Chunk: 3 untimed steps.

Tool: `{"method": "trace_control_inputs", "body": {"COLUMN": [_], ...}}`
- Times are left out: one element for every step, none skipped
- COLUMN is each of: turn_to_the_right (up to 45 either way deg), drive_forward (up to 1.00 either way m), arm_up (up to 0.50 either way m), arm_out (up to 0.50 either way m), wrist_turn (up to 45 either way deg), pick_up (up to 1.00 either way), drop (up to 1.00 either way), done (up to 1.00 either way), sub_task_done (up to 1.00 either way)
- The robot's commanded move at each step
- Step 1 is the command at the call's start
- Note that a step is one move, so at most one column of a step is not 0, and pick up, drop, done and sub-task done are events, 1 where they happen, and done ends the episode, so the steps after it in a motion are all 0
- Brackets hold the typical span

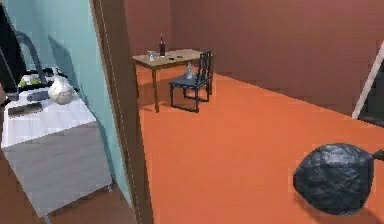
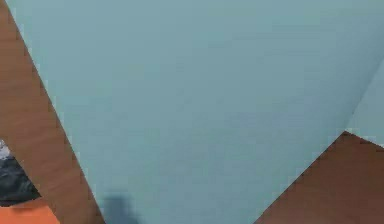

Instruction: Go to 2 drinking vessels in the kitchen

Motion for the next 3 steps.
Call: {"method": "trace_control_inputs", "body": {"turn_to_the_right": [0.0, 0.0, 12.0], "drive_forward": [1.00, 1.00, 0.00], "arm_up": [0.00, 0.00, 0.00], "arm_out": [0.00, 0.00, 0.00], "wrist_turn": [0.0, 0.0, 0.0], "pick_up": [0.00, 0.00, 0.00], "drop": [0.00, 0.00, 0.00], "done": [0.00, 0.00, 0.00], "sub_task_done": [0.00, 0.00, 0.00]}}
